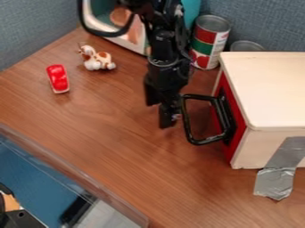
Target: Close the drawer
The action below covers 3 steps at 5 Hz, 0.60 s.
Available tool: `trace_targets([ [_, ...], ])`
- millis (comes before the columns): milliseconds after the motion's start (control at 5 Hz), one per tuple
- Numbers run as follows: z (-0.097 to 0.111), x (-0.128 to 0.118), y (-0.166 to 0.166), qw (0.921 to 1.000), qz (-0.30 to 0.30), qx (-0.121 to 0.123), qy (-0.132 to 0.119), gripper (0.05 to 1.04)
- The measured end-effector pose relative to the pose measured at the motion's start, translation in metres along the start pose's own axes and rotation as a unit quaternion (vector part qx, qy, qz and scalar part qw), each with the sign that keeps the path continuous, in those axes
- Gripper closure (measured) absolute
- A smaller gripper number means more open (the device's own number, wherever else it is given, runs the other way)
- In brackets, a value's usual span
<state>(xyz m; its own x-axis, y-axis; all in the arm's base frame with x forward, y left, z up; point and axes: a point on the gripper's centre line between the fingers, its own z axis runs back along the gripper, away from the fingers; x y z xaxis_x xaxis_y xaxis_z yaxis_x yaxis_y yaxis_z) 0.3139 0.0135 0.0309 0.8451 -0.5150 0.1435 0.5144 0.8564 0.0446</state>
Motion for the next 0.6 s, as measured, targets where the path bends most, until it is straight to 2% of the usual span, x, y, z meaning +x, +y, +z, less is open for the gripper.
trace_targets([
  [200,0.026,-0.049,0.031,0.9963,0.064,0.031,0.048,0.083],
  [400,0.061,-0.099,0.054,0.9903,0.121,0.036,0.059,0.083],
  [600,0.09,-0.145,0.068,0.9841,0.168,0.03,0.049,0.083],
])
